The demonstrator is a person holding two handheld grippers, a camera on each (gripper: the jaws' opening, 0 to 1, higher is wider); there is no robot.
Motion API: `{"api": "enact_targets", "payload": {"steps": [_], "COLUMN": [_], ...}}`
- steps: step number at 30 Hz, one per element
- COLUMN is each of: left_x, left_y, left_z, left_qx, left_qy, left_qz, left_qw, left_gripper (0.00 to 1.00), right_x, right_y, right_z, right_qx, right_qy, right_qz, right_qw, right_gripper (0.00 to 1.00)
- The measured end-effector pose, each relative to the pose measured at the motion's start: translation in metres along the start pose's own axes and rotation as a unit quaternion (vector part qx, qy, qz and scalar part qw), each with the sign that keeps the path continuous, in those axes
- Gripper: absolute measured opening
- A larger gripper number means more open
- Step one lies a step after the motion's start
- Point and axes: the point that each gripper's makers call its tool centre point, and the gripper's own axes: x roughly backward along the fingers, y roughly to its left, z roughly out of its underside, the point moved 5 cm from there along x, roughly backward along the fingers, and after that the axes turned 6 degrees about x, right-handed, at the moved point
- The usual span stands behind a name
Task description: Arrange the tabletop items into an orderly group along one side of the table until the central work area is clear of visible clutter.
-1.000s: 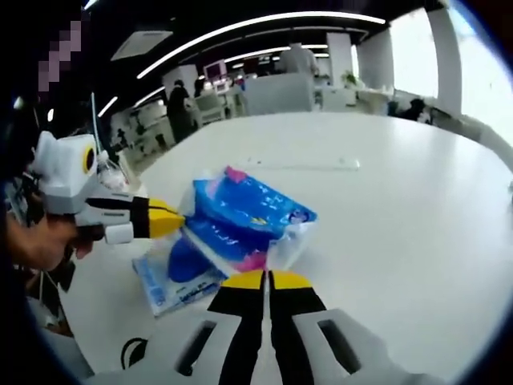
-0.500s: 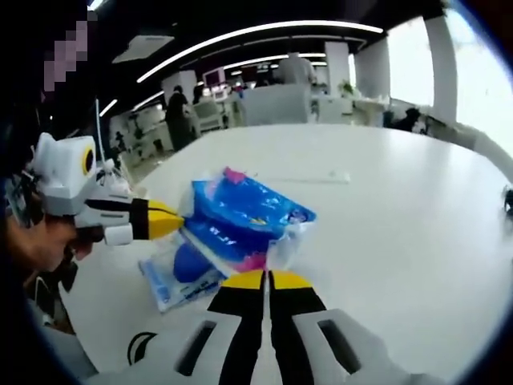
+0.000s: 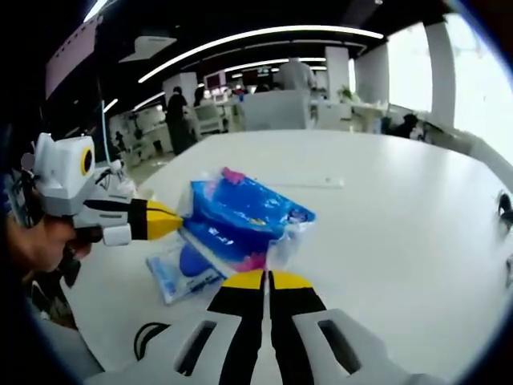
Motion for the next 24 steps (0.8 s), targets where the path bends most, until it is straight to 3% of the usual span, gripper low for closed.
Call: {"api": "enact_targets", "payload": {"steps": [24], "left_x": [0.018], "left_y": [-0.032], "left_z": [-0.003], "left_qx": [0.000], "left_qy": [-0.013], "left_qz": [0.009], "left_qw": [0.9999], "left_gripper": [0.00], "right_x": [0.036], "right_y": [-0.007], "right_z": [0.001], "right_qx": [0.015], "right_qy": [-0.006], "right_qz": [0.004], "right_qw": [0.9999], "right_gripper": [0.00]}}
